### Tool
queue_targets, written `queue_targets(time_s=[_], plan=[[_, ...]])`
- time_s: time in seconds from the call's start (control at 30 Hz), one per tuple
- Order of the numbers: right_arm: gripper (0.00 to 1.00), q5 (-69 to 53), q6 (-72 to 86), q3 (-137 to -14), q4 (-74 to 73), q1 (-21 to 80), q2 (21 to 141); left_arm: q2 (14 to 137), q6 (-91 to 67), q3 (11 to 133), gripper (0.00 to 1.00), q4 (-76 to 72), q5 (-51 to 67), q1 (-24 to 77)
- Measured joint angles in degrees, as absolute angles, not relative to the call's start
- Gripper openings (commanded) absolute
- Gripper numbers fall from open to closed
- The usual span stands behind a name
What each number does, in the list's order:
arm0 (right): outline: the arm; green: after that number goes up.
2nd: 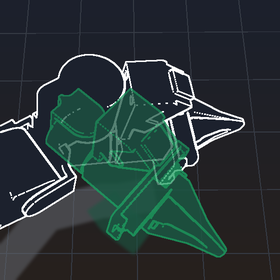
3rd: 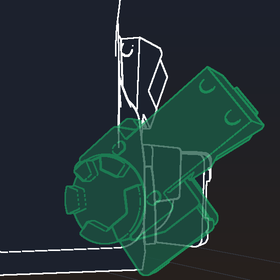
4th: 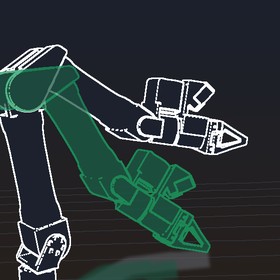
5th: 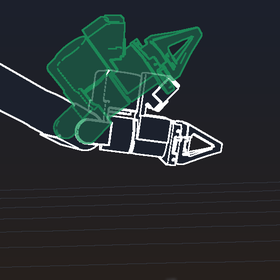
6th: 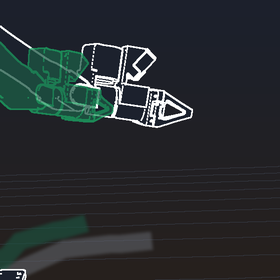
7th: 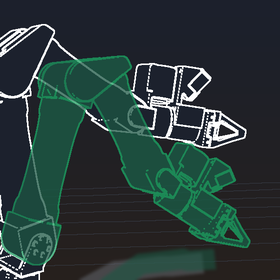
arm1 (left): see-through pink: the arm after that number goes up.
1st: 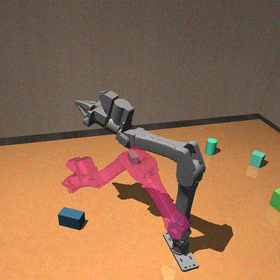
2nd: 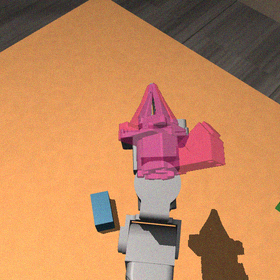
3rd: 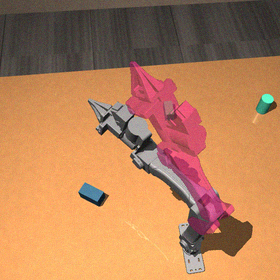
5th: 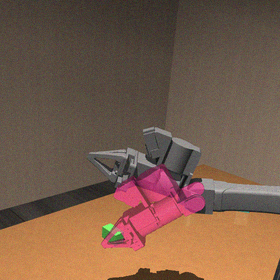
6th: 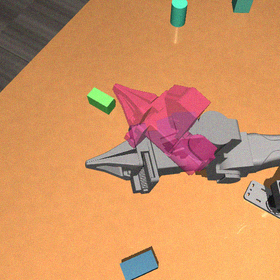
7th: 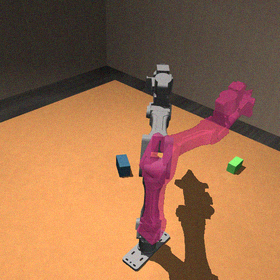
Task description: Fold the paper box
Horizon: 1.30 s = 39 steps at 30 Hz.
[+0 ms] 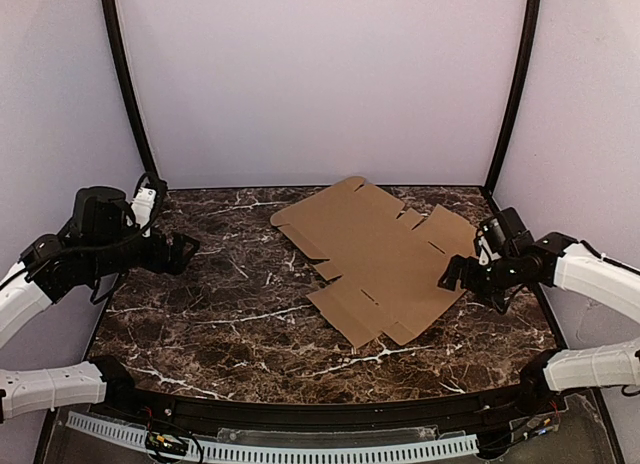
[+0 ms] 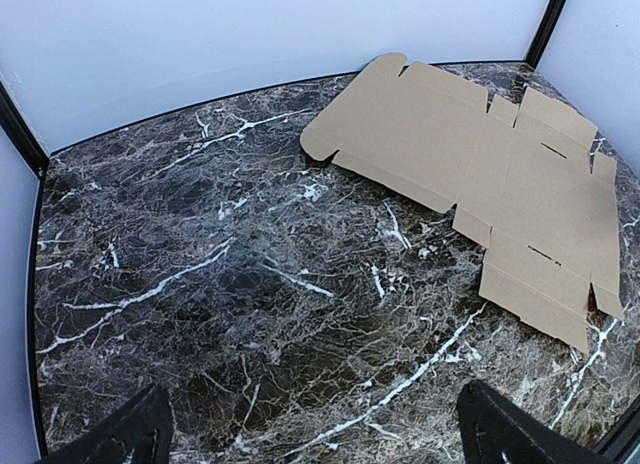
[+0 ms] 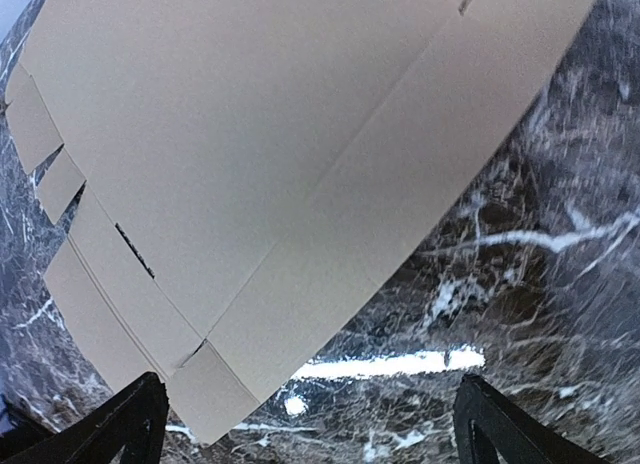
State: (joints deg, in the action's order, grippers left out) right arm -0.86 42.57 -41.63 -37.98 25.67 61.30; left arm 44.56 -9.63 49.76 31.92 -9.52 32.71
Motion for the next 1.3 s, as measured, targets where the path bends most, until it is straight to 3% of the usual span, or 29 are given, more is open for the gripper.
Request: queue_targets(time_s=[0.67, 1.3], plan=[[0.88, -8.47, 68.10, -16.08, -9.56, 23.55, 51.35, 44.23, -10.31, 48.66, 1.00, 31.92, -8.91, 32.71], [0.81, -9.04, 75.79, -7.09, 21.89, 23.51, 61.82, 44.23, -10.57, 48.58, 1.00, 31.92, -8.88, 32.71]])
